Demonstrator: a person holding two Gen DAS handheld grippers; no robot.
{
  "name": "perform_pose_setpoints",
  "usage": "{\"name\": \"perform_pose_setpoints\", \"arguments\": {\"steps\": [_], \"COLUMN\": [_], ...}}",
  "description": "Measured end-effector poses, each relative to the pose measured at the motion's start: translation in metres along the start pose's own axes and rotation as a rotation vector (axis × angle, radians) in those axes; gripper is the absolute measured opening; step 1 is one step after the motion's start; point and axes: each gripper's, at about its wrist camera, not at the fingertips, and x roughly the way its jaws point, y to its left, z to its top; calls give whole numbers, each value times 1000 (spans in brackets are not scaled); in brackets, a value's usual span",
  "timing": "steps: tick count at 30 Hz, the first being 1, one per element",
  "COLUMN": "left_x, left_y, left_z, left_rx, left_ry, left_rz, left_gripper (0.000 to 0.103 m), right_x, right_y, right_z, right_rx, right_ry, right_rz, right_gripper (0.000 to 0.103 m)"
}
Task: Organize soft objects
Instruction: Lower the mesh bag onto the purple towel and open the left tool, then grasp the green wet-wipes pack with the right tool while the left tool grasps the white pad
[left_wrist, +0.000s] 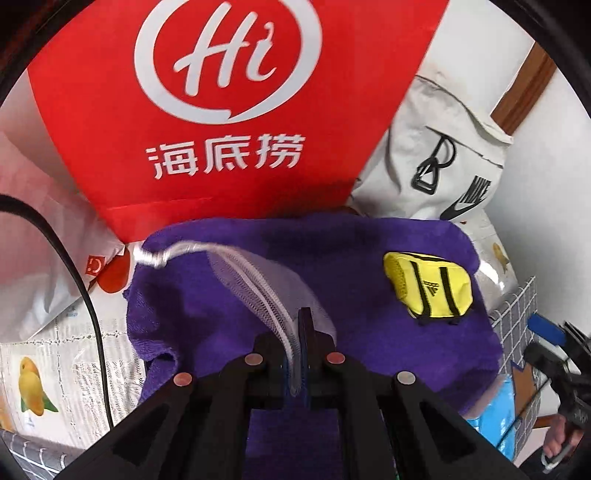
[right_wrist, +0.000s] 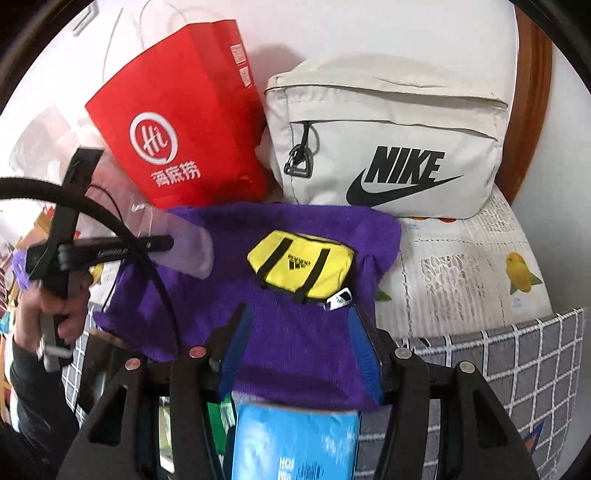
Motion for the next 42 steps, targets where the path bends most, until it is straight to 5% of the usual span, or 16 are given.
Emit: {"name": "perform_pose_setpoints", "arguments": {"steps": [1, 5, 8, 9, 13, 23, 30, 37, 42], "left_x": [2, 10, 11, 7, -9, -51, -82, -112, -130], "left_y": [1, 0, -6, -8, -10, 4, 14, 15, 24], "left_z": [0, 2, 6, 7, 11, -10, -45, -79, -107], "left_rx": [0, 16, 64, 81, 100, 41, -5, -1, -18], "left_ry": [4, 43, 49, 36, -11, -47, -54, -86, -107], "left_rz": [10, 27, 115, 160, 238, 197, 133, 152, 160], "left_gripper": [9, 43, 74, 77, 77, 77, 77, 77, 79], "right_x": [-2, -15, -24, -27, -36, -54, -58, -42, -16], "right_y": [3, 13, 21, 23, 30, 57, 85, 118, 141], "right_z": [-3, -13, -23, -26, -37, -70, -103, -122, -129], "right_rx": [-10, -42, -63, -67, -75, -111, -176, -216, -279], "right_ry": [0, -10, -20, -24, -32, -20, -2, 64, 115], "right_rz": [-1, 3, 8, 5, 6, 56, 114, 239, 243], "right_gripper": [54, 55, 62, 63, 63, 63, 77, 81, 81]}}
